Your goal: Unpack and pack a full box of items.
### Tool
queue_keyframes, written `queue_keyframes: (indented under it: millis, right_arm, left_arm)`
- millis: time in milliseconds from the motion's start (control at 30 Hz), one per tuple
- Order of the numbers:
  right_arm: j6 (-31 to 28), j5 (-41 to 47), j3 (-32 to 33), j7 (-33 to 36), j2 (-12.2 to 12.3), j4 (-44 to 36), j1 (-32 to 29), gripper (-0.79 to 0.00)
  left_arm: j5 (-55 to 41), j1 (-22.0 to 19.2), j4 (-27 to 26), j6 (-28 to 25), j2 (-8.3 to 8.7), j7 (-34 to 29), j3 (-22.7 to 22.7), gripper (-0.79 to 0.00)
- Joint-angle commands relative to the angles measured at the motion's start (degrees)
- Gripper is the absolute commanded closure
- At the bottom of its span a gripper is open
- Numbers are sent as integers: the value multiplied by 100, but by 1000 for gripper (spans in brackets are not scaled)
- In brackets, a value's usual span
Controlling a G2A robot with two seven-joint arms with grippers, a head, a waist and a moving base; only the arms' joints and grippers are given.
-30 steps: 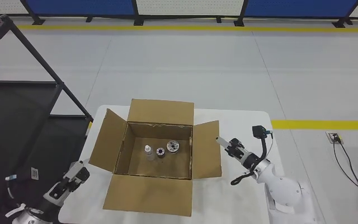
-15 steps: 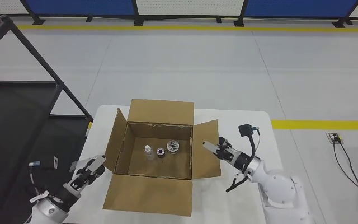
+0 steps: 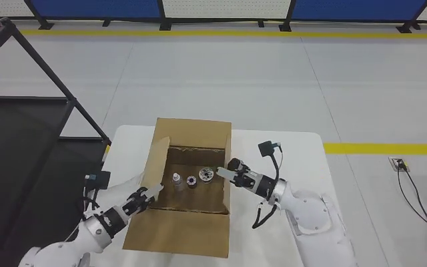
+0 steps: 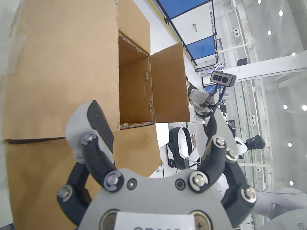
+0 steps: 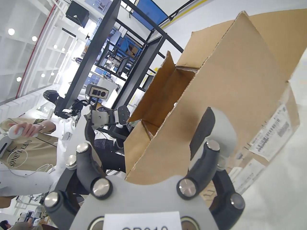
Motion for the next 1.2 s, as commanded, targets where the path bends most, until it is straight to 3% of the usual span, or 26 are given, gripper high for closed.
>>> queue_keyframes:
  millis: [0,133,400,633,1167]
  right_arm:
    - [47,103,-165,-92,-17,285,169,-785]
    - [116,245,-466,-130,-50,856,511,-785]
    - [-48,178,-940,-269,-97,1625,995,-785]
    - [-424,-517,-1292,-510,-84,1717,1087,-785]
    - [-513,-1503,-1840,-986,-82,1870,1193,-785]
  left_arm:
    - [-62,-274,235,161,-1,-115,182,-785]
    - [-208,-617,613,294,-8,-318,450,-785]
    - [-273,-821,1161,169,-13,-379,705,-785]
    - [-290,-934,1444,92,-19,-338,861,-785]
    - [-426,-951,1732,-69,-62,290,1015,-785]
